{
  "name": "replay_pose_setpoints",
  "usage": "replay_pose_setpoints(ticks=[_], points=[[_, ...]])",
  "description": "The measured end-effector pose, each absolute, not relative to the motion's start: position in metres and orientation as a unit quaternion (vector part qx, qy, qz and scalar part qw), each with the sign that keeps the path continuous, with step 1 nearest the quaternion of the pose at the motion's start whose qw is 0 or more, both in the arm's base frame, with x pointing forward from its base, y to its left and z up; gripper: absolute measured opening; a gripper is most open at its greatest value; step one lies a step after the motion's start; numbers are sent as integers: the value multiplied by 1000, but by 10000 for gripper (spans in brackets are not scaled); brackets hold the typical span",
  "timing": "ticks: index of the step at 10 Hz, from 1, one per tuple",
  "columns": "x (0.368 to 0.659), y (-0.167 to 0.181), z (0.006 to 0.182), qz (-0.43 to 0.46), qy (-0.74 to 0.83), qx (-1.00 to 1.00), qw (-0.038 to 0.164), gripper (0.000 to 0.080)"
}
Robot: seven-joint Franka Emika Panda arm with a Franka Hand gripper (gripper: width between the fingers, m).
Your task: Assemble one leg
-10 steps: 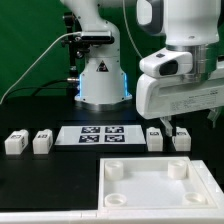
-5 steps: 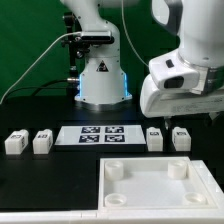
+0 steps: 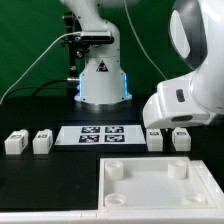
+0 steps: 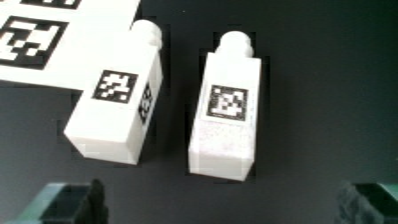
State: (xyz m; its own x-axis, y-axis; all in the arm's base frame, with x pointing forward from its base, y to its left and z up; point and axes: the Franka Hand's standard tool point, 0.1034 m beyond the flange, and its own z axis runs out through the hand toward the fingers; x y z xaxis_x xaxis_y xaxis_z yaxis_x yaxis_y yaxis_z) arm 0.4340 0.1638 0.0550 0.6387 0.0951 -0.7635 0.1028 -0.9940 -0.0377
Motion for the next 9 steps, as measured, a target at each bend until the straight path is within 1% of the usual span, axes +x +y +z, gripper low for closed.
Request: replay_pose_setpoints(ticks=[1, 3, 5, 7, 9], points=[[433, 164, 55, -420, 55, 906, 5, 649], [420, 169, 47, -429, 51, 902, 15, 649], [402, 169, 42, -462, 30, 886, 33, 649], [396, 163, 33, -471, 23, 881, 31, 649], [387, 173, 21, -469, 27, 882, 36, 649]])
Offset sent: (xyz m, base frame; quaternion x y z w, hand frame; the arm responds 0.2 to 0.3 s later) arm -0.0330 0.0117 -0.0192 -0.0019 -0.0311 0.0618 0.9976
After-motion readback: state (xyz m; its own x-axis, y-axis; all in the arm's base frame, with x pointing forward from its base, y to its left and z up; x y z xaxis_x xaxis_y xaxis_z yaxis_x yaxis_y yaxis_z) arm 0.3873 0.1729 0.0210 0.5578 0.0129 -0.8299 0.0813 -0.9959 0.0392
